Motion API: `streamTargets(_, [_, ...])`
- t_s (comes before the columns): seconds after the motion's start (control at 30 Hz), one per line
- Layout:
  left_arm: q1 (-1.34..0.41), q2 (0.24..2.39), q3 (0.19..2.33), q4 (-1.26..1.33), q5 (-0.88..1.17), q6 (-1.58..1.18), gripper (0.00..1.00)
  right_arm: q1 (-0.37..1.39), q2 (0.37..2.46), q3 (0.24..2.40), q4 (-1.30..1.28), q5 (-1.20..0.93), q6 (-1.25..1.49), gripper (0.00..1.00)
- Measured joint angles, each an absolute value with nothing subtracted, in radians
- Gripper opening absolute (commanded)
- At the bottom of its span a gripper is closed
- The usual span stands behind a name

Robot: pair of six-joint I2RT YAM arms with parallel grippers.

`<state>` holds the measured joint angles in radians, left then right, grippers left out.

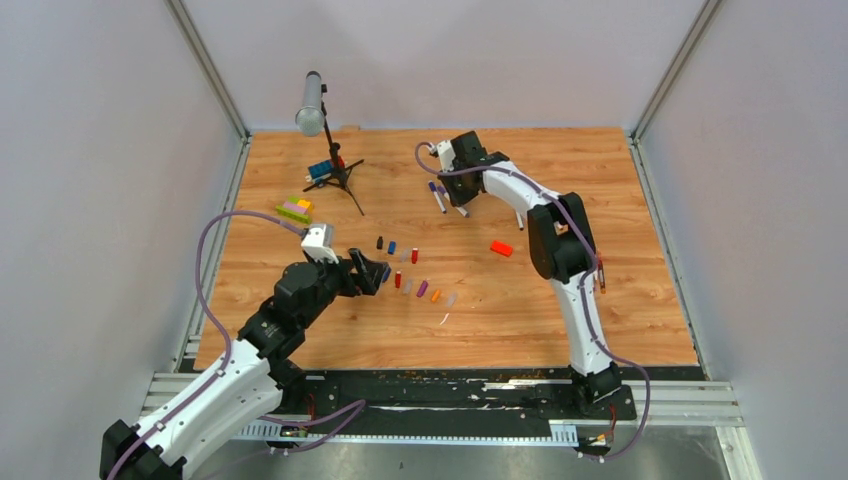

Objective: Open the pen caps
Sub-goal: Pick up the pen from the center of the board.

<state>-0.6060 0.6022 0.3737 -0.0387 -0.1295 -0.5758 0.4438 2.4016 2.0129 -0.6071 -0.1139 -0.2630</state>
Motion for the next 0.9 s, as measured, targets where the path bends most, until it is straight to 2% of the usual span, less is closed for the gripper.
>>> streamTargets(0.2, [-0.606,0.648,0.350,0.098,-0.032,-0.663,1.00,0.434,2.274,1.835,-0.648,-0.179,-0.258,0.00])
streamTargets(0.5, [-0.606,0.858,0.273,0.381,0.081,-0.869,1.00,0.430,2.070,1.588,-0.640,-0.258,-0.258,0.00])
streamTargets(0.7, [-0.606,1.003,0.273,0.545,0.087,-0.984,1.00,0.430,2.042,1.491,-0.620,-0.283,-0.260,0.00])
streamTargets(0.9, [-0.606,1.254,0.339,0.677,0.080,-1.114,1.00,0.430,2.006,1.408,-0.578,-0.327,-0.258,0.00])
